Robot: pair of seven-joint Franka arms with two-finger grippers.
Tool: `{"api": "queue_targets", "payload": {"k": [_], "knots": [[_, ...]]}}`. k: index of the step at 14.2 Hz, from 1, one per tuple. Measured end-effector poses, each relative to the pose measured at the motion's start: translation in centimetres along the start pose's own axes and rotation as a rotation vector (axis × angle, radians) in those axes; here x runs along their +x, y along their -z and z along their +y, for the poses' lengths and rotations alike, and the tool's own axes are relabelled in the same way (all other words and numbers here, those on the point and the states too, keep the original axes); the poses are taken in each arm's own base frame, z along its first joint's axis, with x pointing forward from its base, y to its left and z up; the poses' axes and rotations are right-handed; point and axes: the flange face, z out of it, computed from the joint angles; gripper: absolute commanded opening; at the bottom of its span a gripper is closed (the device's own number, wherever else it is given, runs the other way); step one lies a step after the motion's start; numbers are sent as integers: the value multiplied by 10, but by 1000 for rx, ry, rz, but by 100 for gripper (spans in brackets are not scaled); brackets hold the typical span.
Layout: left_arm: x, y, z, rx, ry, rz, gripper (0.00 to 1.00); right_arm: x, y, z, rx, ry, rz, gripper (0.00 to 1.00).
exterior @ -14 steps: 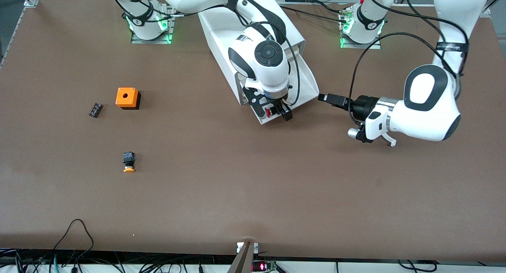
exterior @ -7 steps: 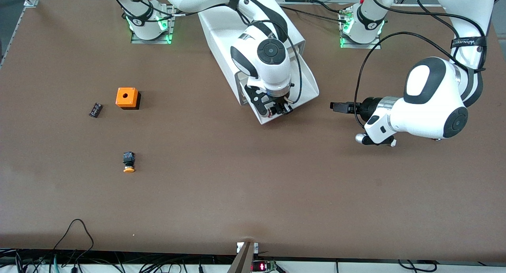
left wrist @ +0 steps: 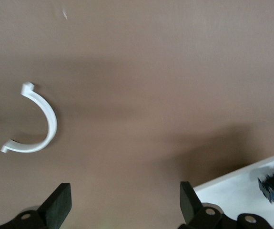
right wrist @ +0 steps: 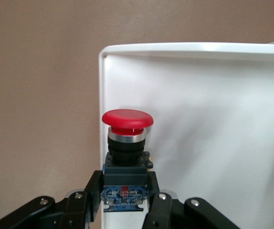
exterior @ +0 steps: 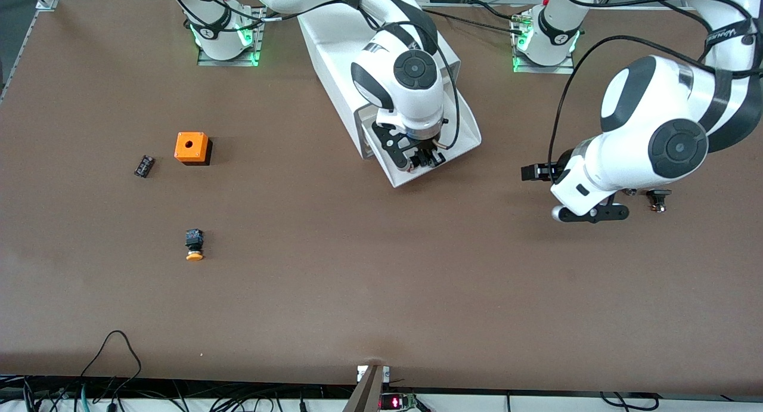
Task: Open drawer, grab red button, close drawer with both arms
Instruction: 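Lift the red button out with the right gripper while the left gripper withdraws, then set the red button down while the left gripper pushes the drawer shut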
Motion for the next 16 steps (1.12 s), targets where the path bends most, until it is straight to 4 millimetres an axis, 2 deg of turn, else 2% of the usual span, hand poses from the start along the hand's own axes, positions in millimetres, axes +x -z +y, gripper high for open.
{"api": "queue_targets", "payload": {"k": [2, 4, 6, 7, 8, 10, 13, 16], "knots": [[1, 10, -5, 1, 8, 15, 100, -1, 33, -2, 39, 2, -9, 0], [2, 7, -3, 3, 6, 9, 100, 2, 68, -4, 77, 26, -12, 0], [5, -3, 2, 6, 21, -5, 100, 18, 98, -6, 97, 95, 0, 0], [9, -12, 5, 6, 51, -12, 100, 35, 107, -9, 94, 134, 10, 0], [14, -24, 13, 3, 98, -8, 100, 60, 113, -15, 88, 169, 21, 0], [19, -55, 41, -11, 188, 24, 100, 118, 122, -28, 89, 231, 18, 0], [14, -107, 85, -34, 258, 71, 100, 206, 145, -36, 92, 299, -58, 0], [1, -148, 104, -37, 293, 80, 100, 293, 160, -32, 88, 395, -90, 0]]}}
